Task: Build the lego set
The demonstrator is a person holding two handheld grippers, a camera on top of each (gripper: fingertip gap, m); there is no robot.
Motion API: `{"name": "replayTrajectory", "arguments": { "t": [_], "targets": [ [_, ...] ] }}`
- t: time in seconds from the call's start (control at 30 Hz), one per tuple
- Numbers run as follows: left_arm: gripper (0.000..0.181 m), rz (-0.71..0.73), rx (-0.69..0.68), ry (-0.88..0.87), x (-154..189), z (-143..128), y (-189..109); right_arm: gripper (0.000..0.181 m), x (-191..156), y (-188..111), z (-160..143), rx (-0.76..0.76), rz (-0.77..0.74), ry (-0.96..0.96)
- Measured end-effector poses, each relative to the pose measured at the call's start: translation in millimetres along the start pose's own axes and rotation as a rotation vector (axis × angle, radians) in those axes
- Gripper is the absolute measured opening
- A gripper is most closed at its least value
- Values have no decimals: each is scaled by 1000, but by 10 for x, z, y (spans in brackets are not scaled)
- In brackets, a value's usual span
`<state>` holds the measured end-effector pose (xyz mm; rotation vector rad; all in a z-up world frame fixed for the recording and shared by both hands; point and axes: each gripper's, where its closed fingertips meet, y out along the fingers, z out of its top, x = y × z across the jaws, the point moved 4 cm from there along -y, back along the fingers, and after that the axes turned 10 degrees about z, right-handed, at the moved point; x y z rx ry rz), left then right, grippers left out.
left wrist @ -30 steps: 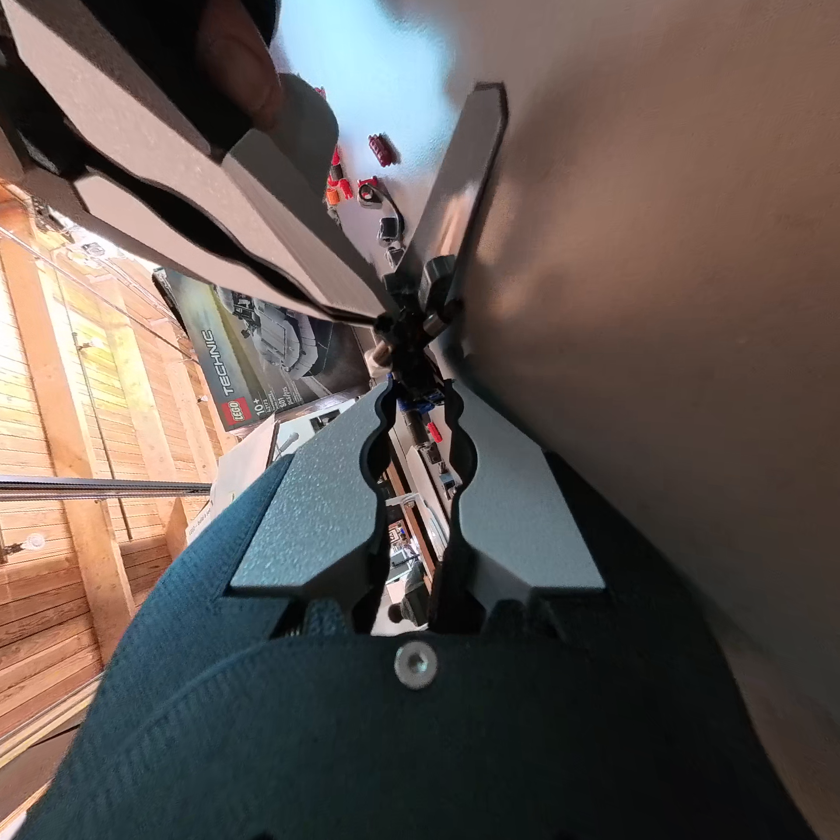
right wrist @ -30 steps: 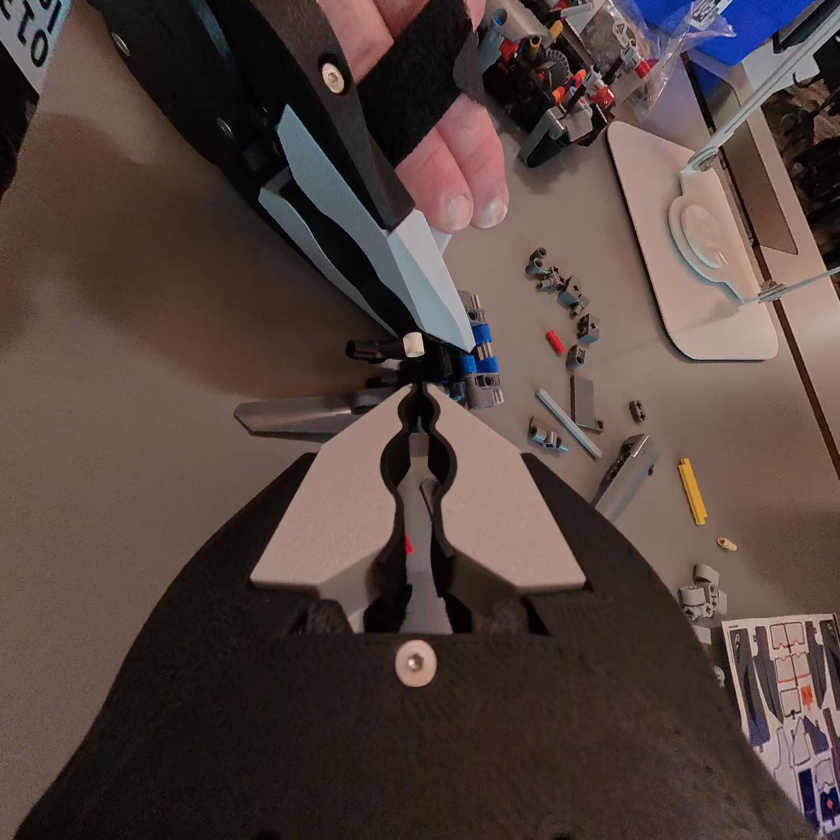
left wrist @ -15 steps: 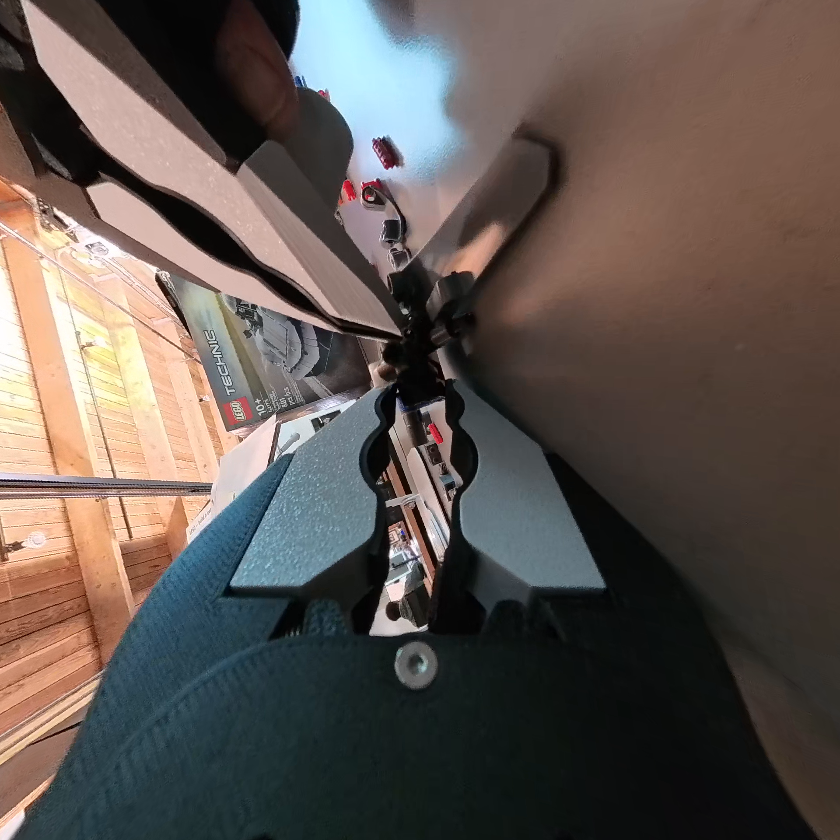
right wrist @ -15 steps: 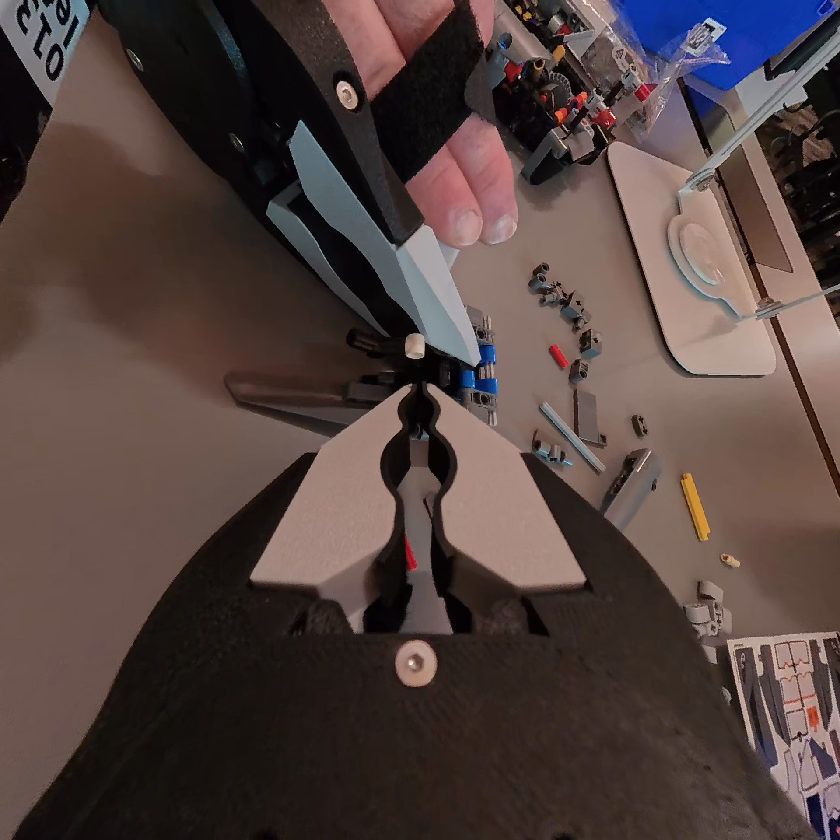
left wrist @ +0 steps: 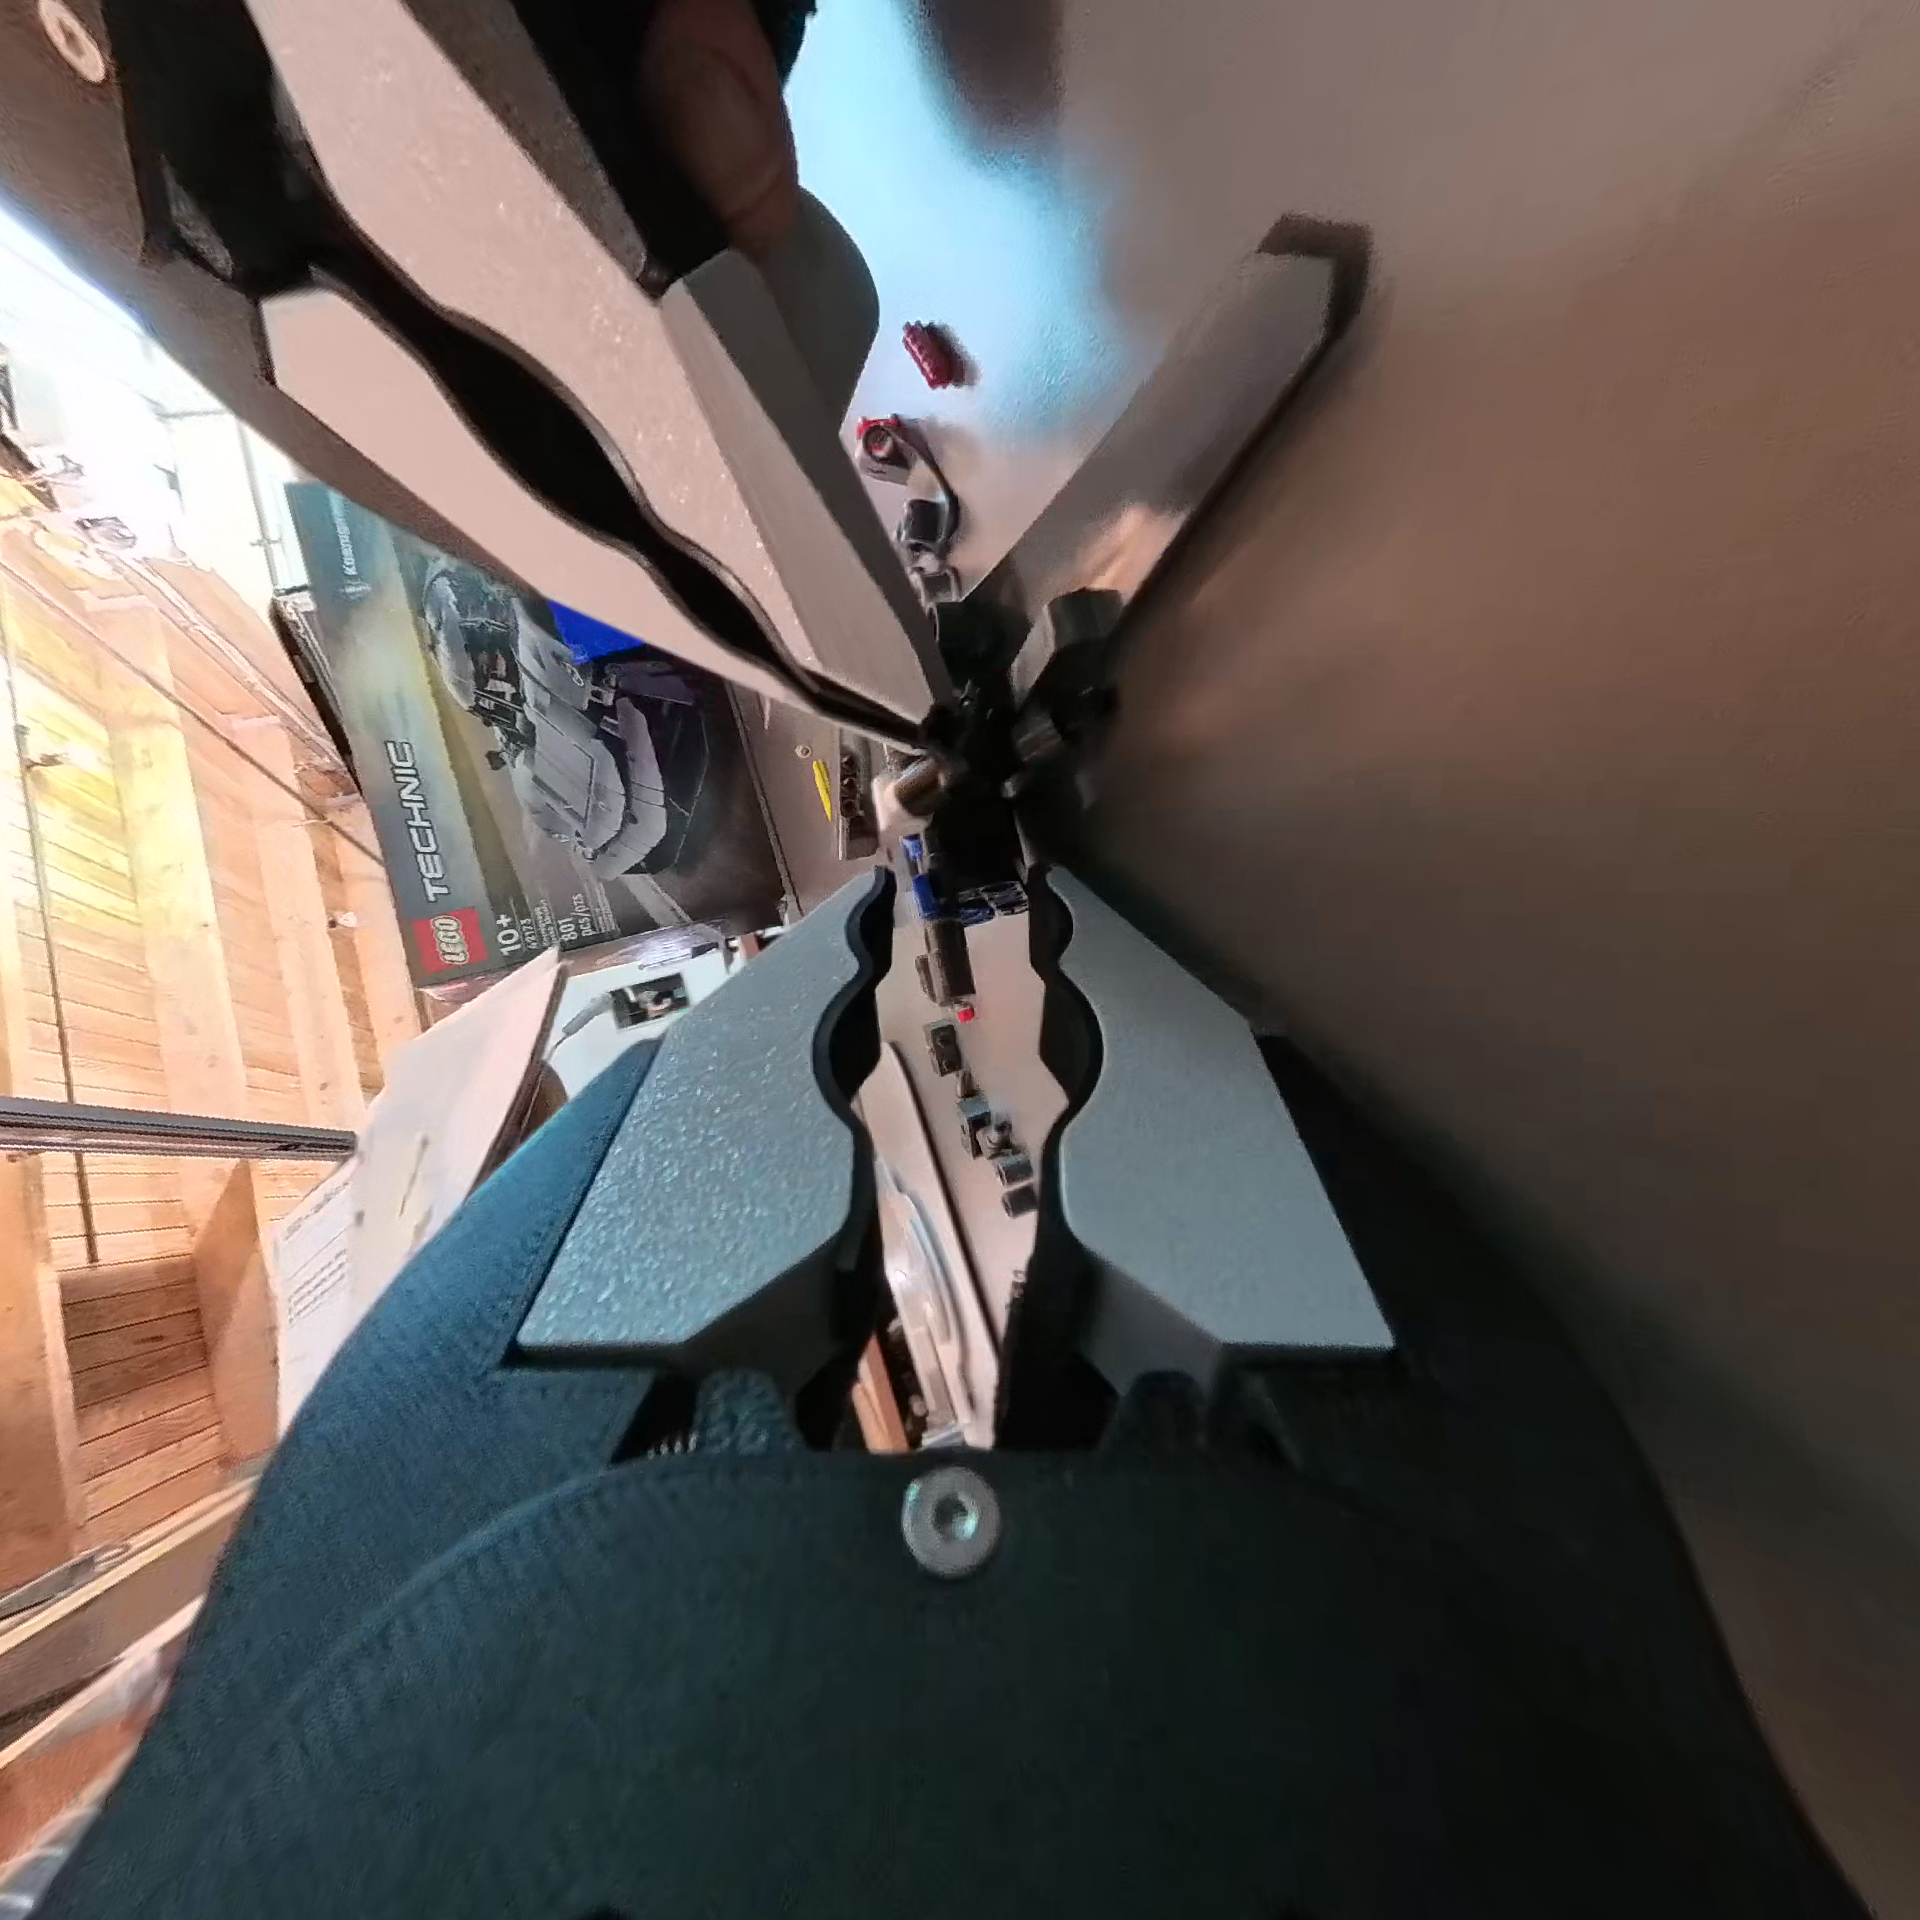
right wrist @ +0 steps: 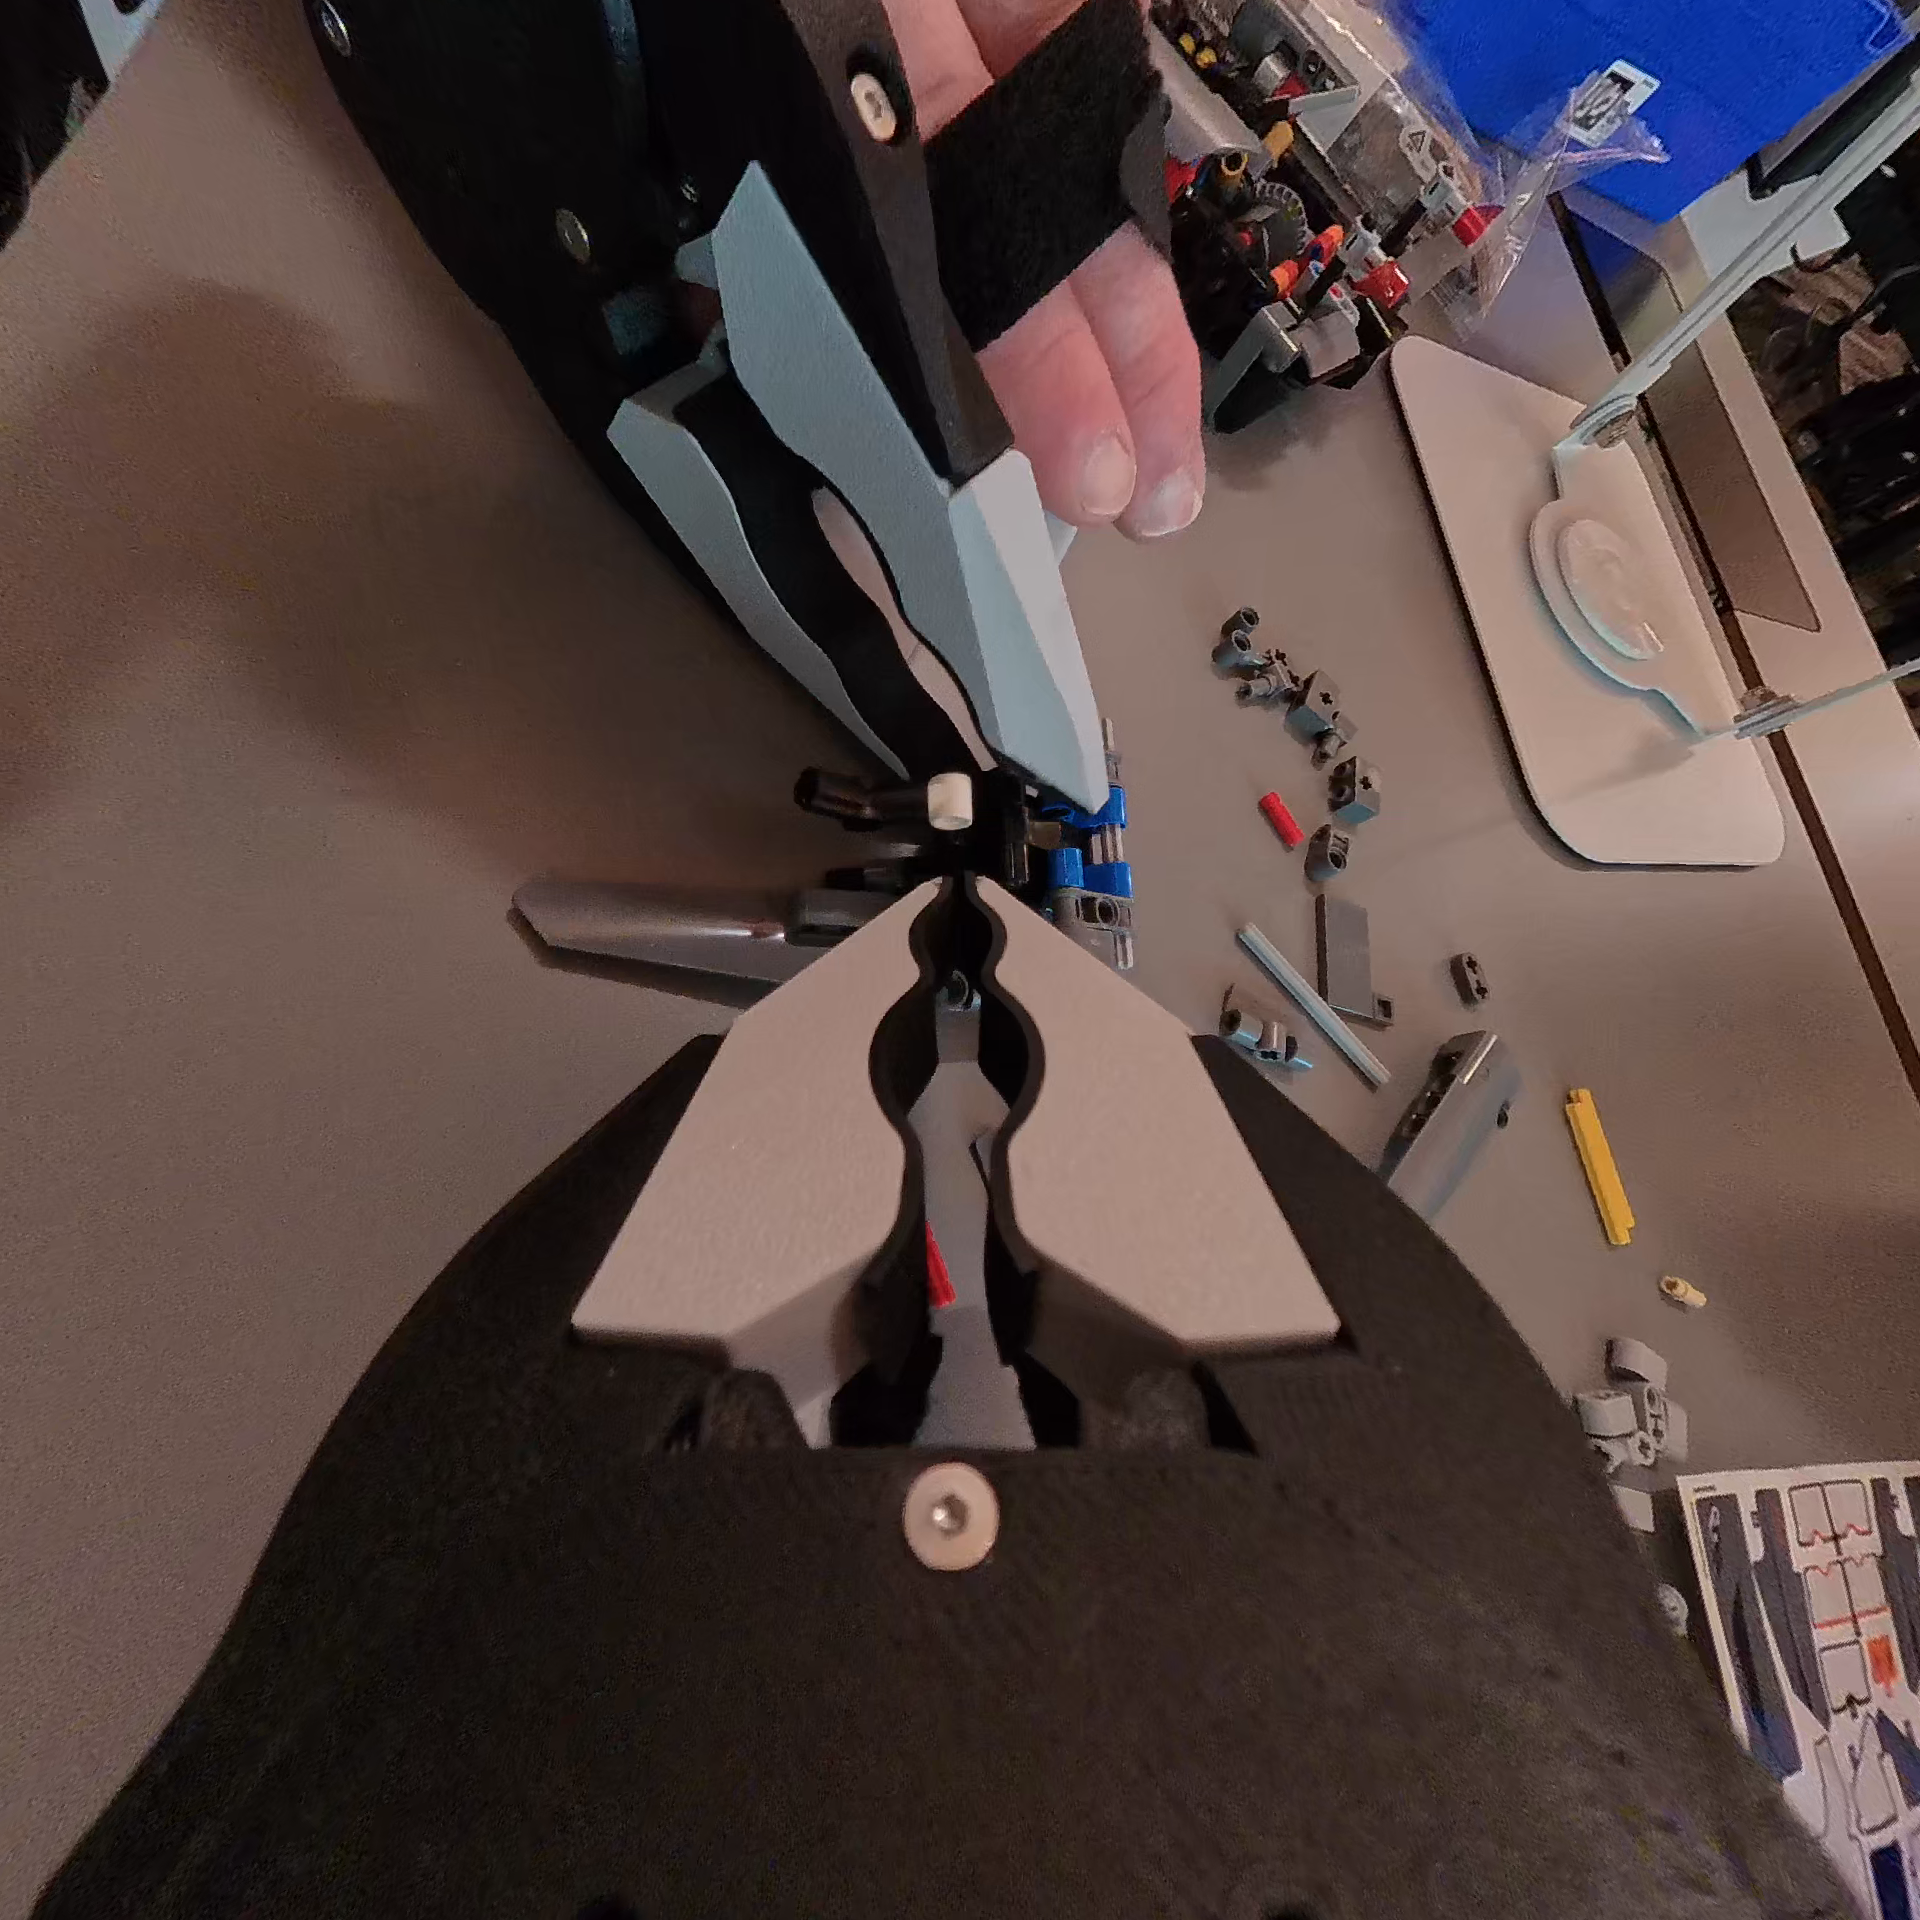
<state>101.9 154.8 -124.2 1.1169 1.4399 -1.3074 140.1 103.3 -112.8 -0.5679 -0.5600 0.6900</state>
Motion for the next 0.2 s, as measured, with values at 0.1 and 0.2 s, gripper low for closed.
{"name": "replayTrajectory", "arguments": {
  "t": [0.1,0.2],
  "targets": [
    [23,-19,17,-28,2,8,-12,0,-1,2,0,1,2,1],
    [23,-30,16,-28,3,-9,-27,0,0,3,0,0,0,0]
  ]
}}
